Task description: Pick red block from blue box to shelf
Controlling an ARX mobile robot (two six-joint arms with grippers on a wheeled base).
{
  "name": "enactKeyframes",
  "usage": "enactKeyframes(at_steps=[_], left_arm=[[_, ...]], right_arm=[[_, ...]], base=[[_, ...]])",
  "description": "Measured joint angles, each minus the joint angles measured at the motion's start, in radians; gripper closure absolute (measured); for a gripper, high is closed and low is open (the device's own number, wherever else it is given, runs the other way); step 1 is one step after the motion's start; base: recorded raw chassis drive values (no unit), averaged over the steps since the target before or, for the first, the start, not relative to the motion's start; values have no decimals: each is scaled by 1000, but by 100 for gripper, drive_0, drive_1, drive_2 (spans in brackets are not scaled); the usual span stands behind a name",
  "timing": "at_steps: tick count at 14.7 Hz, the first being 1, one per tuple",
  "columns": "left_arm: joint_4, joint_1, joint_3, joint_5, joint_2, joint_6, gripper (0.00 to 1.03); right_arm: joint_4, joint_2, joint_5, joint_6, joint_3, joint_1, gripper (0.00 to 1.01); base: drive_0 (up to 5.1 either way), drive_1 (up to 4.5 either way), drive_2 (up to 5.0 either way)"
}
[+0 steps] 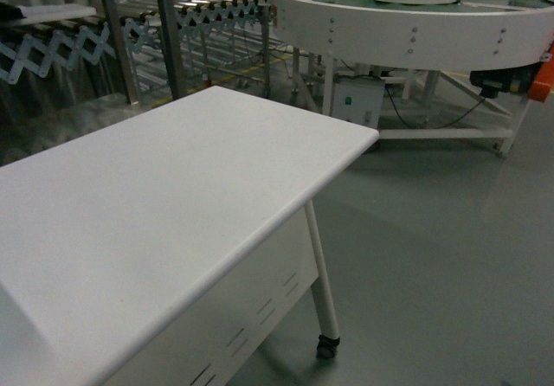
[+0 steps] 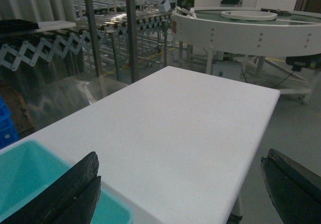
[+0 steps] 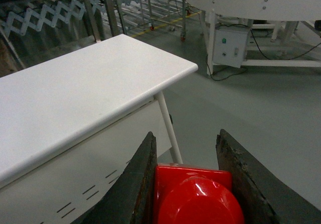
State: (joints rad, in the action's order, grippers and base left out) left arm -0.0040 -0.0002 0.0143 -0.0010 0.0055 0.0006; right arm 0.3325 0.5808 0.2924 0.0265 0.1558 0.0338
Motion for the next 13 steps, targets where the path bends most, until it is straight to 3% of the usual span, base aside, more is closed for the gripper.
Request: enactKeyframes(at_steps=[13], left_arm=[[0,0,0,0,0,0,5]], right_arm=[[0,0,0,0,0,0,72]], base=[[-166,-166,-166]])
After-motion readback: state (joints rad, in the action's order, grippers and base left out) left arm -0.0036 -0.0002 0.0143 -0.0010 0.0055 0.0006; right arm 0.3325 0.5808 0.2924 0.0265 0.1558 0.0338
